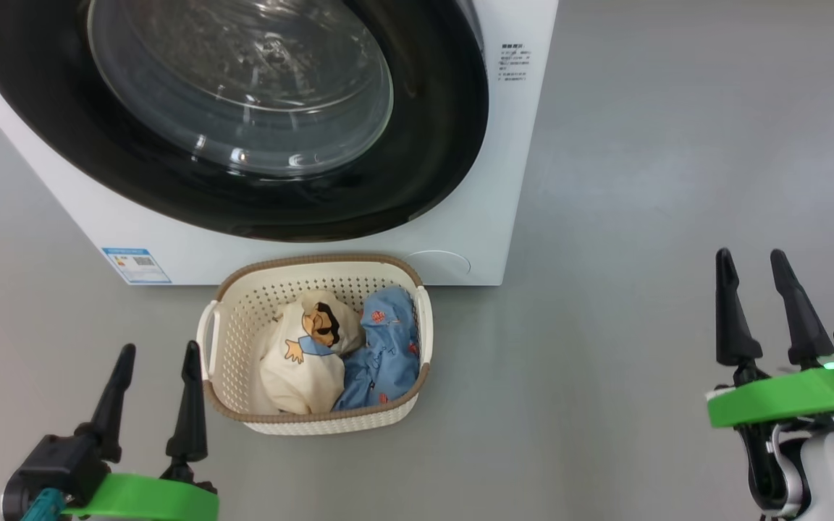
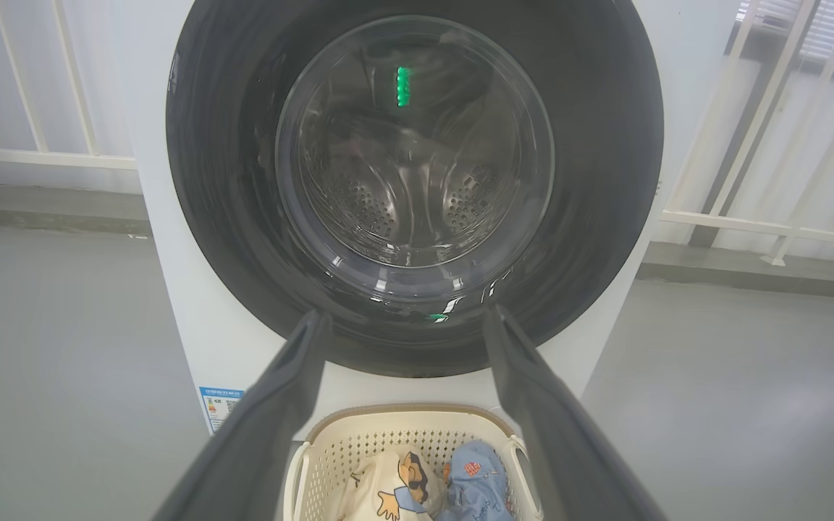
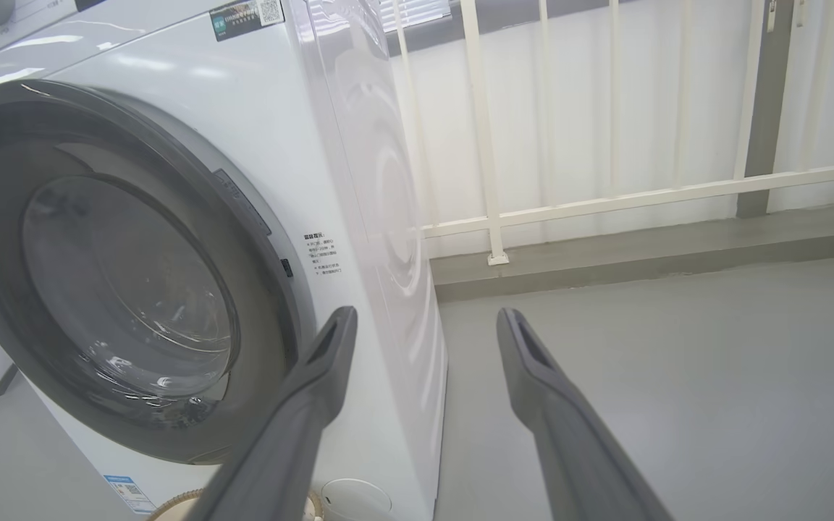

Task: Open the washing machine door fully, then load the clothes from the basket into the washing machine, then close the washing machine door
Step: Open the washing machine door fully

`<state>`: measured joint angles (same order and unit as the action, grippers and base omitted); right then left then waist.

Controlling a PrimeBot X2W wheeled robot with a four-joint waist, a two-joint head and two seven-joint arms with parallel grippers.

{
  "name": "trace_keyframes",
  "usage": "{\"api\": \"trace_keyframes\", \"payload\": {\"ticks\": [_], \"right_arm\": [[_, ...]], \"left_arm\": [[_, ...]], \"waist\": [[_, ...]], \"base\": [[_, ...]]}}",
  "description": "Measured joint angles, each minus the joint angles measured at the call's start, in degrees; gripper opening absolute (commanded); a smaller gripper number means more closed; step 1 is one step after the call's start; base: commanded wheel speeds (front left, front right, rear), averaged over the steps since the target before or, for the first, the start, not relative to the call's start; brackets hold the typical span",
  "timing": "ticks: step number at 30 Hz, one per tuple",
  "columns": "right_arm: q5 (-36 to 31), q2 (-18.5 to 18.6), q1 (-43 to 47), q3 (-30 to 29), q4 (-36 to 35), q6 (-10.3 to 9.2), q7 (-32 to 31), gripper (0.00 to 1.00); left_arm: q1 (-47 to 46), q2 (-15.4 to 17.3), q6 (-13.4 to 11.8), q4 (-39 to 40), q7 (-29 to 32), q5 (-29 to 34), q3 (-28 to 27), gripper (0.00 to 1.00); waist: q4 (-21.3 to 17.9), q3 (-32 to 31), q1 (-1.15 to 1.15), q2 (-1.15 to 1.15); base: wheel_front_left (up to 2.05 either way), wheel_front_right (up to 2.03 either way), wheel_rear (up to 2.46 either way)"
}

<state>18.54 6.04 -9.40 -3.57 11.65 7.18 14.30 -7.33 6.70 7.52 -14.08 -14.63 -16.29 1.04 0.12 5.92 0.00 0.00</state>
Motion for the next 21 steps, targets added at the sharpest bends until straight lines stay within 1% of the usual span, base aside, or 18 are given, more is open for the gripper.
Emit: {"api": "trace_keyframes", "payload": {"ticks": [1, 3, 4, 5, 6, 7, 8, 10, 12, 21], "right_arm": [[0.6, -0.2, -0.6, 0.0, 0.3, 0.00, 0.0, 0.00], [2.1, -0.3, -2.0, 0.3, 1.0, 0.00, 0.0, 0.00], [2.9, -0.3, -2.8, 0.4, 1.2, 0.00, 0.0, 0.07], [3.9, -0.3, -3.7, 0.6, 1.4, 0.00, 0.0, 0.09], [5.3, -0.3, -4.6, 0.9, 1.7, 0.00, 0.0, 0.14], [7.0, -0.4, -5.7, 1.2, 2.0, 0.00, 0.0, 0.14], [8.9, -0.4, -6.8, 1.4, 2.4, 0.00, 0.0, 0.00], [14.6, -0.4, -9.1, 1.6, 3.0, 0.00, 0.0, 0.00], [19.2, 0.3, -11.5, 2.9, 3.4, -0.01, 0.1, 0.00], [38.5, 6.9, -21.9, 10.3, 6.1, -0.01, 0.3, 0.00]], "left_arm": [[0.0, -0.3, 0.0, 0.0, 0.0, -0.1, 0.1, 1.00], [0.0, -0.7, 0.0, 0.0, 0.0, -0.4, 0.3, 1.00], [0.0, -0.7, 0.0, 0.0, 0.0, -0.4, 0.4, 1.00], [0.0, -0.7, 0.0, 0.0, 0.0, -0.4, 0.4, 1.00], [0.0, -0.7, 0.0, 0.0, 0.0, -0.4, 0.5, 1.00], [-0.1, -0.7, 0.0, 0.0, 0.0, -0.5, 0.6, 1.00], [-0.2, -0.8, 0.0, 0.0, 0.0, -0.7, 0.6, 1.00], [-1.1, -1.0, 0.0, 0.0, 0.0, -1.0, 0.6, 1.00], [-1.9, -1.2, 0.0, 0.0, 0.0, -1.2, 0.7, 1.00], [-4.7, -2.4, 0.0, 0.0, 0.0, -1.6, 2.0, 1.00]], "waist": [[0.0, 0.1, 0.00, 0.00], [0.1, 0.4, 0.00, 0.00], [0.1, 0.6, 0.00, 0.00], [0.2, 0.8, 0.00, 0.00], [0.3, 1.0, 0.00, 0.00], [0.4, 1.3, 0.00, 0.00], [0.5, 1.6, 0.00, 0.00], [0.7, 2.3, 0.00, 0.00], [0.9, 2.9, 0.00, 0.00], [2.5, 6.5, 0.01, 0.00]], "base": [[0.00, 0.00, 0.00], [0.00, 0.00, 0.00], [0.00, 0.00, 0.00], [0.00, 0.00, 0.00], [0.00, 0.00, 0.00], [0.00, 0.00, 0.00], [0.00, 0.00, 0.00], [0.00, 0.00, 0.00], [0.00, 0.00, 0.00], [0.00, 0.00, 0.00]]}}
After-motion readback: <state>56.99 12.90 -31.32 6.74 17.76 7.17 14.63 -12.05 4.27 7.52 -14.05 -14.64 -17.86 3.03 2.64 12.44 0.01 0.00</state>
